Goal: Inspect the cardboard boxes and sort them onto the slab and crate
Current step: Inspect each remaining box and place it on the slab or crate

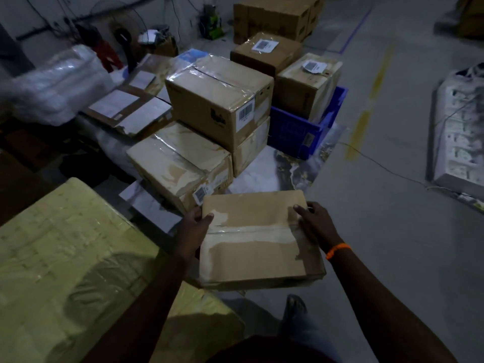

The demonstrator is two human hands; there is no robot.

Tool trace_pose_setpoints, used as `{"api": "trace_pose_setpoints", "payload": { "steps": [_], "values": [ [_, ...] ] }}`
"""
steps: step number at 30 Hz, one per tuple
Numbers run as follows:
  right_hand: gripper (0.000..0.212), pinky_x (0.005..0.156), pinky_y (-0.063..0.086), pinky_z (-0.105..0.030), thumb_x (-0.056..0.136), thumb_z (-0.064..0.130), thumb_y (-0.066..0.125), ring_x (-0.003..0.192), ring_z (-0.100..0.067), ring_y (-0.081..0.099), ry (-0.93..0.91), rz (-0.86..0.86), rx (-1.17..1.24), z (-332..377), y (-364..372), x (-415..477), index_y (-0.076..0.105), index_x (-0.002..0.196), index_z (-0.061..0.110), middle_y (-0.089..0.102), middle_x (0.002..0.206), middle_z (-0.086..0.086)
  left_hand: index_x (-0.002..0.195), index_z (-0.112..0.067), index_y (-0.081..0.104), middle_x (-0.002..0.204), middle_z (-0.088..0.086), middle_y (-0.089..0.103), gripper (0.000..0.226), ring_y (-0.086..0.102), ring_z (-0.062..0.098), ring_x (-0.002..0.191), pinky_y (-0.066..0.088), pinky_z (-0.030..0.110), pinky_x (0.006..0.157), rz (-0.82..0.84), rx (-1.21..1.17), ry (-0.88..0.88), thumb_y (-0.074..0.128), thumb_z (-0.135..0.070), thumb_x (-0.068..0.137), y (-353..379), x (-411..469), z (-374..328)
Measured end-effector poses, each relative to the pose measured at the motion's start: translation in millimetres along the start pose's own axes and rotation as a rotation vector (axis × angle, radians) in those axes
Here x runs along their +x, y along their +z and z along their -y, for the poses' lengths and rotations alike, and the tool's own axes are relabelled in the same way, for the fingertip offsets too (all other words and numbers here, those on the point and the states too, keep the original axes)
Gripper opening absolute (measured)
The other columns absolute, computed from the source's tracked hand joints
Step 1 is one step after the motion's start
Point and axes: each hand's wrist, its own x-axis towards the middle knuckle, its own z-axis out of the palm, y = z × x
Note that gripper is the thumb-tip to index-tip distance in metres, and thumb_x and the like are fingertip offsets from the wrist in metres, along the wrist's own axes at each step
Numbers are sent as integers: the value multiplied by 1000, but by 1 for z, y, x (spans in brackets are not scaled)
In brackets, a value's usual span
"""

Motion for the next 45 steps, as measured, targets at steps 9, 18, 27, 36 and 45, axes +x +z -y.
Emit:
{"api": "trace_pose_setpoints", "payload": {
  "steps": [9, 18, 27, 36, 45],
  "values": [
    [38, 76, 47, -40, 95, 49, 69, 86, -28, 63, -10, -117, 89, 6, -2, -11, 64, 95, 11, 65, 84, -5, 136, -15, 60, 121, 5, 65, 40, 51, 17, 100, 29, 23, 73, -172, -135, 23, 62, -30, 99, 29, -12, -27],
    [34, 80, 54, -42, 98, 59, 56, 102, -29, 64, -66, -317, 422, 31, -26, -49, 63, 98, 26, 66, 105, -5, 108, -31, 63, 108, 4, 73, 28, 71, 22, 99, 59, 44, 83, -171, -406, 89, 65, -53, 91, 11, -29, -22],
    [59, 88, 58, -60, 82, 80, 62, 94, -33, 67, -34, -282, 416, -16, -6, -91, 60, 83, 21, 68, 89, -6, 102, -13, 64, 90, -3, 71, 46, 71, 25, 92, 59, 39, 74, -348, -296, 69, 62, -56, 86, 1, -68, 44],
    [50, 119, 35, -48, 101, 31, 64, 148, -32, 38, -546, -318, -257, 19, 12, -88, 52, 145, 10, 50, 153, -14, 143, -18, 46, 139, 1, 46, 48, 50, 14, 122, 52, 14, 75, -294, 125, 512, 63, -22, 98, 8, -63, 14],
    [66, 127, 17, -52, 109, 49, 22, 160, -28, 9, -668, 120, -875, 63, 59, -49, 19, 165, 12, 13, 172, -10, 158, -16, 31, 166, 8, 23, 73, 21, 25, 154, 16, 50, 124, 45, 962, 764, 9, -50, 97, 41, -4, -14]
  ]
}}
